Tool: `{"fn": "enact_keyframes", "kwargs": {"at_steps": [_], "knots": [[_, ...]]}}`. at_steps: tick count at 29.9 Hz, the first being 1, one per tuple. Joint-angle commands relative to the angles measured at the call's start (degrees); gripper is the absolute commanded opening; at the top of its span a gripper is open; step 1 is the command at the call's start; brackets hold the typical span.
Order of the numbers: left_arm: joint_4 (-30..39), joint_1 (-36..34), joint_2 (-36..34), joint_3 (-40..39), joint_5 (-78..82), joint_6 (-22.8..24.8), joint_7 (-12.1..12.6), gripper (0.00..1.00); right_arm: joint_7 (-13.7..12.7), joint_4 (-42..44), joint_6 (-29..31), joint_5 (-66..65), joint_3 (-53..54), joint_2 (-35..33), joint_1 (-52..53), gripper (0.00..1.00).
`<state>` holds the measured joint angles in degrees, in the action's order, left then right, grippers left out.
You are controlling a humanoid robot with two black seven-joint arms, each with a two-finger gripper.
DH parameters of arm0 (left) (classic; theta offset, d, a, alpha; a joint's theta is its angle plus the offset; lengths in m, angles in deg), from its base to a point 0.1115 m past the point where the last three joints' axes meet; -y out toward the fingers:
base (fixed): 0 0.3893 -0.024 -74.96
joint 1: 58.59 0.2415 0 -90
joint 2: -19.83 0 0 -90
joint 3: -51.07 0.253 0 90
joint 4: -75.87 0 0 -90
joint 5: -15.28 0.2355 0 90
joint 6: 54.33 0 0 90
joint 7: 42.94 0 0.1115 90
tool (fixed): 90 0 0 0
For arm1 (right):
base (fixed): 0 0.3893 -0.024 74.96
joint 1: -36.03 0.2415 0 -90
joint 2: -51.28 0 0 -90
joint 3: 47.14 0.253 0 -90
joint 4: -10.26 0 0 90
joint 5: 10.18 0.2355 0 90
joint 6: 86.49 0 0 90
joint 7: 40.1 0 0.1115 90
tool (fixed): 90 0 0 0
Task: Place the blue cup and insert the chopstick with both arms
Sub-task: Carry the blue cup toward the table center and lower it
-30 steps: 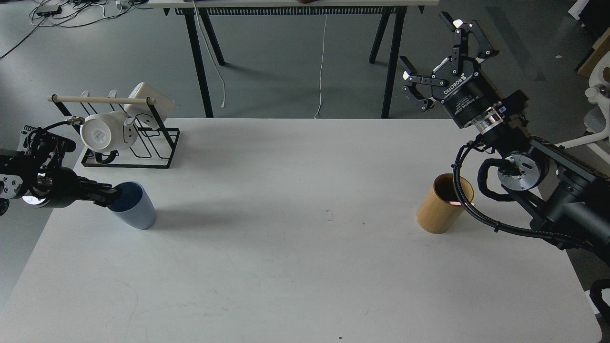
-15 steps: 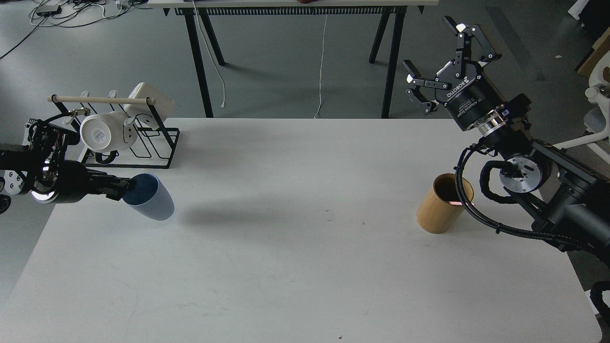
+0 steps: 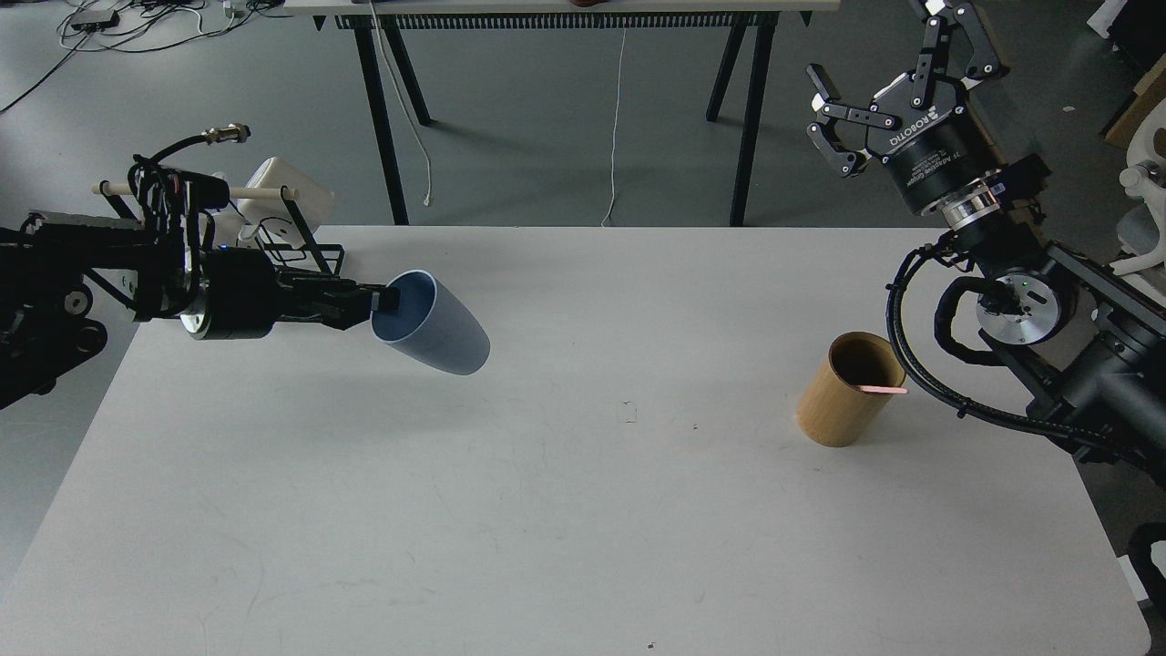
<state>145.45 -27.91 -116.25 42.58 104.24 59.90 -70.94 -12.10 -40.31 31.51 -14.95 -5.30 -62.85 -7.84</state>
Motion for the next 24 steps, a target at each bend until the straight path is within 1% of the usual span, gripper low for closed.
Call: {"fn": "enact_keyframes", "kwargs": {"at_steps": [1, 3, 5, 7, 11, 13, 17, 24], "knots": [[-0.76, -3.43, 5.81, 0.66, 0.42, 2.75, 0.0, 0.02, 0.0, 0.91, 0.0, 0.2, 0.43, -0.48, 0.01, 0.99], [-2.16, -5.98, 8.8, 3.11, 0.68, 3.45, 0.0, 0.02, 0.0, 1.09, 0.0, 0.29, 0.61, -0.74, -0.08, 0.99], [-5.23, -9.57, 12.92, 8.28, 1.56, 3.45, 0.0, 0.02, 0.0, 1.61, 0.0, 0.29, 0.61, -0.83, -0.25, 0.99], [-8.66, -12.57, 18.63, 13.73, 3.05, 3.37, 0.0, 0.02, 0.0, 2.23, 0.0, 0.38, 0.61, -0.83, -0.6, 0.99], [-15.77, -14.6, 27.43, 20.16, 6.83, 3.28, 0.0, 0.02, 0.0, 2.23, 0.0, 0.38, 0.7, -0.92, -0.69, 0.99], [-19.73, -15.21, 31.73, 21.49, 8.59, 3.28, 0.0, 0.02, 0.0, 2.23, 0.0, 0.38, 0.7, -1.35, -0.78, 0.99], [-24.57, -16.27, 37.37, 22.81, 11.49, 3.37, 0.0, 0.02, 0.0, 2.23, 0.0, 0.38, 0.7, -1.71, -1.13, 0.99], [-27.74, -17.42, 40.98, 24.04, 11.67, 3.28, 0.0, 0.03, 0.0, 2.23, 0.0, 0.38, 0.79, -2.5, -1.39, 0.99]]}}
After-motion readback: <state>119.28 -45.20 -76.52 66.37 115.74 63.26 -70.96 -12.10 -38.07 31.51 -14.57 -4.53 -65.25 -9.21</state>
